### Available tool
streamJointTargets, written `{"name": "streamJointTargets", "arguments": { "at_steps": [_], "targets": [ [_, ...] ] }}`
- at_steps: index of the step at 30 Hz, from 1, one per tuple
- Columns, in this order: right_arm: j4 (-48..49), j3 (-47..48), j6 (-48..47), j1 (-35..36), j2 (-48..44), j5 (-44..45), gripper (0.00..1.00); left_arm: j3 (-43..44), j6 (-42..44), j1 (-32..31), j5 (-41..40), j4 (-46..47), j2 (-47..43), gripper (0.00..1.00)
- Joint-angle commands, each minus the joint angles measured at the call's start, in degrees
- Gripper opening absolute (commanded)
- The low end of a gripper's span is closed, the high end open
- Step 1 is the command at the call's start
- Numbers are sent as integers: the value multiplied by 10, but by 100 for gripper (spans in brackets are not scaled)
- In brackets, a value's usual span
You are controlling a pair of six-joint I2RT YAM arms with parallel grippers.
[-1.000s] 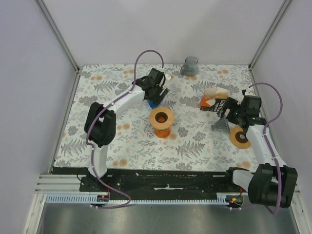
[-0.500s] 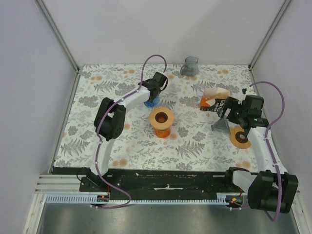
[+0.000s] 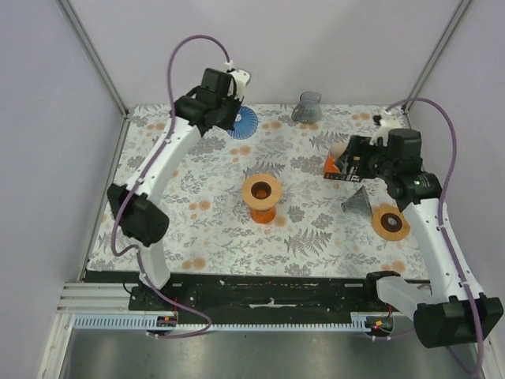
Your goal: Place the coffee filter in the dripper
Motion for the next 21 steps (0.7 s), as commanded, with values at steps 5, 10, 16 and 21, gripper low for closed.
{"name": "streamJointTargets", "arguments": {
  "at_steps": [5, 10, 16, 21],
  "targets": [
    [6, 212, 18, 268, 89, 90, 78, 12, -140, 3, 206, -114, -105, 2],
    [38, 303, -2, 389, 171, 129, 77, -27, -154, 3, 221, -107, -137, 2],
    [15, 388, -6, 409, 270, 154, 70, -34, -154, 2, 230, -105, -157, 2],
    [-13, 446, -23, 410, 345, 168, 48, -32, -155, 3, 246, -104, -166, 2]
  ]
}}
